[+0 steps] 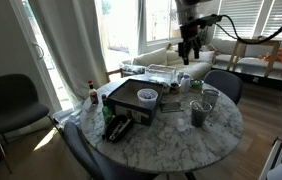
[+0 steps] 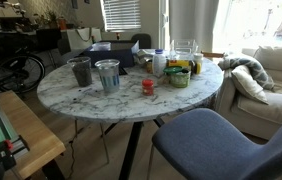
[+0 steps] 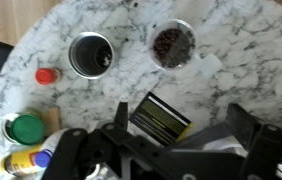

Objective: Move the table cloth closer to the plastic cup

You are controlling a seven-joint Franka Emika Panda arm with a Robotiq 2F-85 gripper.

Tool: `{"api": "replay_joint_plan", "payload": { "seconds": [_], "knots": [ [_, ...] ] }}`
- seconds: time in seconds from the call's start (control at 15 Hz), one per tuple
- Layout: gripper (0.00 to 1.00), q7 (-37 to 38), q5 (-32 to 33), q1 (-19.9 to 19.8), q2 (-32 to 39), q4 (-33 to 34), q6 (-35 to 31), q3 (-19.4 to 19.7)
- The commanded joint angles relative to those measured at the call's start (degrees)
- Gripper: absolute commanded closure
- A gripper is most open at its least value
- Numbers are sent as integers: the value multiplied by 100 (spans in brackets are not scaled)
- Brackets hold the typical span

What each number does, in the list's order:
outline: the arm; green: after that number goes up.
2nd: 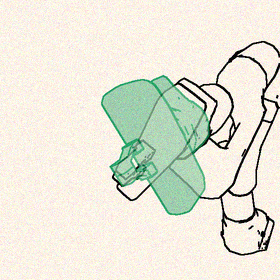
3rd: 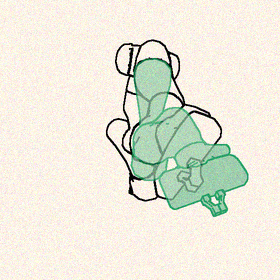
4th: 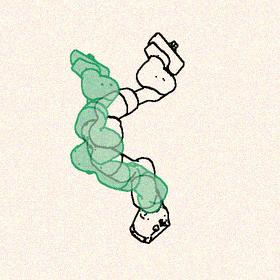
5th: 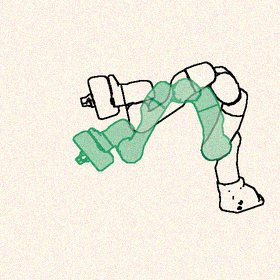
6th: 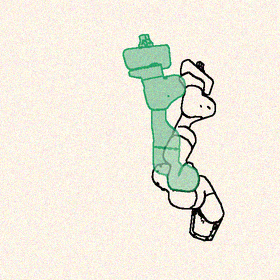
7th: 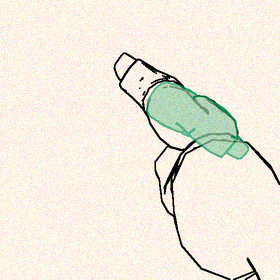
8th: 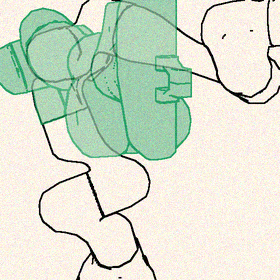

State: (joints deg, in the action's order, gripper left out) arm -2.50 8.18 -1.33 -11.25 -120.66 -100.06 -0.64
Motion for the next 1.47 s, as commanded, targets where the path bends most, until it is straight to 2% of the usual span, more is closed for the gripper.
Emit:
{"api": "replay_joint_plan", "payload": {
  "seconds": [0.0,0.13,0.4,0.73,0.87,0.93,1.4],
  "knots": [
    [0,336,-648,202,826,629,-464,-80],
    [0,563,-970,141,1265,987,-817,-2],
    [0,410,-1607,-132,2051,1823,-1313,280],
    [0,588,-2042,-530,2815,2524,-2027,551],
    [0,594,-1992,-617,3055,2615,-2258,604],
    [0,504,-1879,-582,2737,2391,-2099,567],
    [0,559,-1877,-635,3016,2600,-2221,578]
  ]
}}
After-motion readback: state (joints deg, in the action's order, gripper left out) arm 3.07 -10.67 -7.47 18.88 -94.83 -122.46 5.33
